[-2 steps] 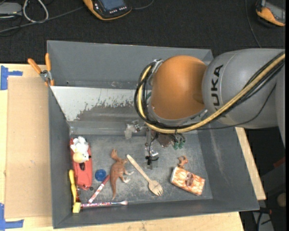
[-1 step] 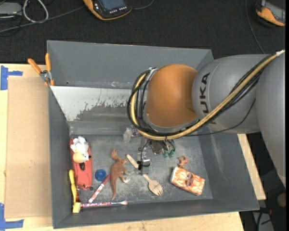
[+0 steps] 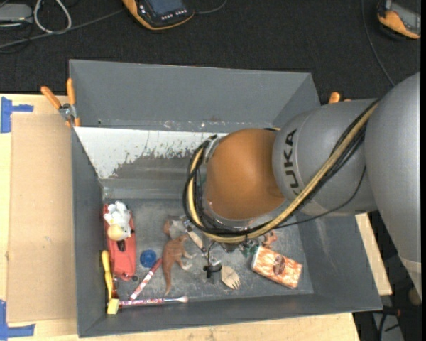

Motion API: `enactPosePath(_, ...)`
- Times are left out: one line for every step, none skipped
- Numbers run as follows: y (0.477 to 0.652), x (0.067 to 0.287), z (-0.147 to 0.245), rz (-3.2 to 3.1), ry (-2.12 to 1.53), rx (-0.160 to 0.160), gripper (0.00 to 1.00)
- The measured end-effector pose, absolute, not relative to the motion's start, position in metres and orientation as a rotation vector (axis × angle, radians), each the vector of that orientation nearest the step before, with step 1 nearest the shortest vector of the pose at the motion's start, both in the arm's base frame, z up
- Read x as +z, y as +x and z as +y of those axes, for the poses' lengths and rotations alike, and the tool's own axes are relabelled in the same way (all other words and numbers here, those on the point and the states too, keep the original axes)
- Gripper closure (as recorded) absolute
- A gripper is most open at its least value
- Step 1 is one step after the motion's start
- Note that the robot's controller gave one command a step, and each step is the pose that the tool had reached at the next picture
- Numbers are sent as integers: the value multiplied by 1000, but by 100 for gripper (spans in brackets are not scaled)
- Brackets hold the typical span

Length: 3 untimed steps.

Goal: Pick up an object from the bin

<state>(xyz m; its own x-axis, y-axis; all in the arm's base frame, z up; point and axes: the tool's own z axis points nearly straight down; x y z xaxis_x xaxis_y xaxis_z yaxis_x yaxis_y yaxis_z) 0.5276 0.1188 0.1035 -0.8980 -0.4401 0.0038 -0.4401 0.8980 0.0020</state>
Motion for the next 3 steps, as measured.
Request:
enactPosePath(521, 77, 104, -2941, 1124, -4, 0)
enactPosePath(531, 72, 105, -2962, 1051, -6, 0)
enactPosePath(536, 71, 98, -2982, 1017, -9, 100)
